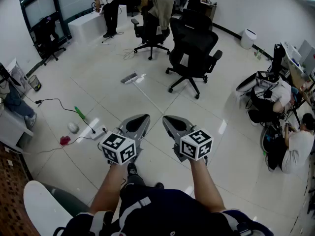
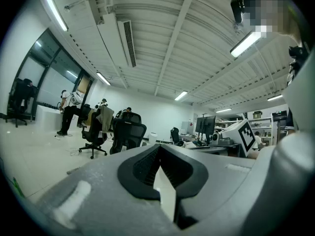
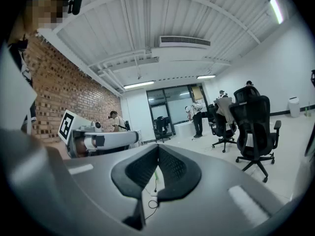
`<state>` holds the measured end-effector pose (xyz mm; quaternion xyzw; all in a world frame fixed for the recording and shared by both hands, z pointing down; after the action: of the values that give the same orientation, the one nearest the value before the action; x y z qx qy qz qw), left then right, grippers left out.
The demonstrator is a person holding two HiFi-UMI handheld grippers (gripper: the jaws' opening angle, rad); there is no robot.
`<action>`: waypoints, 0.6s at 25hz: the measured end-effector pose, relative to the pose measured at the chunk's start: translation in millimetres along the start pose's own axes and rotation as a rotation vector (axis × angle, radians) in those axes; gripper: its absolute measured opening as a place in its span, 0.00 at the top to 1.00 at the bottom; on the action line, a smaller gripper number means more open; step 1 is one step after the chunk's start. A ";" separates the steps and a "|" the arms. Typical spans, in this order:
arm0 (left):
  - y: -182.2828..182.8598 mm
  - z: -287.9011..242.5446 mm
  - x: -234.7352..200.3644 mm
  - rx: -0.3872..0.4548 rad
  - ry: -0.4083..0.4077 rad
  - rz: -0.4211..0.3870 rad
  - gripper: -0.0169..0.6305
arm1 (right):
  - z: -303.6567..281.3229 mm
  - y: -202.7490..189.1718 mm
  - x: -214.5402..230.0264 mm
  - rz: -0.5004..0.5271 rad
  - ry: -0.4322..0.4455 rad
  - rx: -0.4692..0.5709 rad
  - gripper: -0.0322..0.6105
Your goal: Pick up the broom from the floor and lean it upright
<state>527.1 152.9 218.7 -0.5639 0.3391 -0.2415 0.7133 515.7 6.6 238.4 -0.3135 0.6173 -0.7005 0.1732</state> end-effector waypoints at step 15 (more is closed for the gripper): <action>9.7 -28.9 -122.4 -0.041 -0.043 -0.014 0.97 | -114.6 -9.3 29.6 -0.007 -0.052 -0.032 0.94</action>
<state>424.8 225.7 231.2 -0.5856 0.3246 -0.2272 0.7072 420.2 76.3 249.4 -0.3363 0.6226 -0.6828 0.1818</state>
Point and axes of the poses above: the fingertips, and each gripper's own axes: z backward along the fingers, x to its right, y out of its top, the point moved 6 cm from there along z, backward along the fingers, and after that the axes turned 11 degrees about x, right-handed, at the moved point
